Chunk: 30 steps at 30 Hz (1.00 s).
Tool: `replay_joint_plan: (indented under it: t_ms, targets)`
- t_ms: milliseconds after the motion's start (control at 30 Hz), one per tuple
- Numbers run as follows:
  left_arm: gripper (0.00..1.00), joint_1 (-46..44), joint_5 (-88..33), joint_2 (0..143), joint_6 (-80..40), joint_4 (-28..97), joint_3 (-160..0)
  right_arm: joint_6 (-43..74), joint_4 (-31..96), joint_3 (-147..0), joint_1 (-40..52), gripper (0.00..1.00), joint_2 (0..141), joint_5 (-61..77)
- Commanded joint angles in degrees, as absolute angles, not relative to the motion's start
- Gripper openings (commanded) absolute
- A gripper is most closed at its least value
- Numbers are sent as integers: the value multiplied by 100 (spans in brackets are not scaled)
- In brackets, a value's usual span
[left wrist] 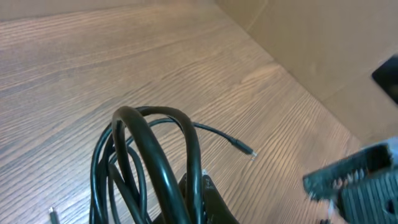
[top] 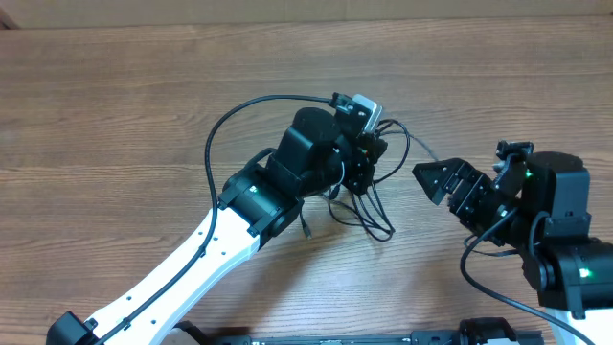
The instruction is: Untangle cables
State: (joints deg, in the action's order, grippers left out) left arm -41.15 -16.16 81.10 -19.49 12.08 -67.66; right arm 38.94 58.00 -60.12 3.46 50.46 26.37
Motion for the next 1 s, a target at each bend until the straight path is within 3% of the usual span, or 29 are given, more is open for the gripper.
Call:
replay_joint_plan:
  t_ms: [0, 367, 967]
  targets:
    - [4, -4088, -2359, 7970, -2139, 886, -6853, 4209, 5653, -6147, 351, 100, 5026, 3033]
    - [4, -4088, -4206, 7968, -2053, 176, -6853, 4803, 5275, -6147, 349, 100, 5192, 2484]
    - [4, -4071, -4661, 7966, -2082, -460, -6853, 4617, 4982, -6147, 344, 97, 5551, 2528]
